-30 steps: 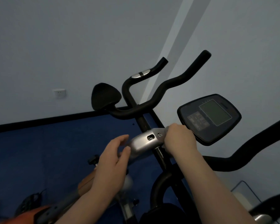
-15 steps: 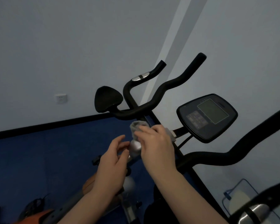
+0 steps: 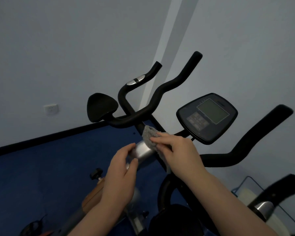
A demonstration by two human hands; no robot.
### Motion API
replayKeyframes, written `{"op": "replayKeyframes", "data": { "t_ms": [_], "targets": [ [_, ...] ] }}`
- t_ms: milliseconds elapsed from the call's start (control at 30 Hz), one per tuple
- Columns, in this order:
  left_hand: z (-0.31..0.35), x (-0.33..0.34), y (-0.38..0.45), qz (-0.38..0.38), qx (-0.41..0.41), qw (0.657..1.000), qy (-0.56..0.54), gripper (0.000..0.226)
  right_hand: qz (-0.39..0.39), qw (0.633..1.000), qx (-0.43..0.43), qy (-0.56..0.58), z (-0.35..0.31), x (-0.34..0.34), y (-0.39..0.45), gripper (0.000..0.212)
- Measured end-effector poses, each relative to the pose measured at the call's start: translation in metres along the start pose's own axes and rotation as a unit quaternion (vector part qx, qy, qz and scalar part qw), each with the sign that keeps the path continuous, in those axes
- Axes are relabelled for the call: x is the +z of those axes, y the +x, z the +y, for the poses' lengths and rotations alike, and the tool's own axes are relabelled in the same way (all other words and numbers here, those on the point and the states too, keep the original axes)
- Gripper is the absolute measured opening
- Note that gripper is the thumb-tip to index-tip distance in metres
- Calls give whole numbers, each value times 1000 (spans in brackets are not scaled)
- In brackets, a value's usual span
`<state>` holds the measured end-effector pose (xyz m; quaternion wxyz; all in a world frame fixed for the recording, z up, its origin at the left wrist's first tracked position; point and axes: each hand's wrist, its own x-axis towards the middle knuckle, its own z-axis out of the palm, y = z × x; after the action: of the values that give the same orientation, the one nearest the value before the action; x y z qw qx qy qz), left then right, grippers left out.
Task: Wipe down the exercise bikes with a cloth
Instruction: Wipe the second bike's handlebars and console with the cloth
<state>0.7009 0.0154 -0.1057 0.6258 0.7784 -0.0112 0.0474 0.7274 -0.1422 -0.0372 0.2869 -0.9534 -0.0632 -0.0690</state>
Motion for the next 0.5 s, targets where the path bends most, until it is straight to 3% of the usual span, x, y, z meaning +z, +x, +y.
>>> {"op": "replayKeyframes", "data": {
  "t_ms": [267, 500],
  "targets": [
    [8, 16, 18, -38, 69, 997, 22, 39, 22, 989, 148, -8, 12, -1, 25, 25],
    [25, 29, 49, -114, 147, 981, 58, 31, -12, 970, 208, -125, 19, -3, 47, 21]
  ]
}}
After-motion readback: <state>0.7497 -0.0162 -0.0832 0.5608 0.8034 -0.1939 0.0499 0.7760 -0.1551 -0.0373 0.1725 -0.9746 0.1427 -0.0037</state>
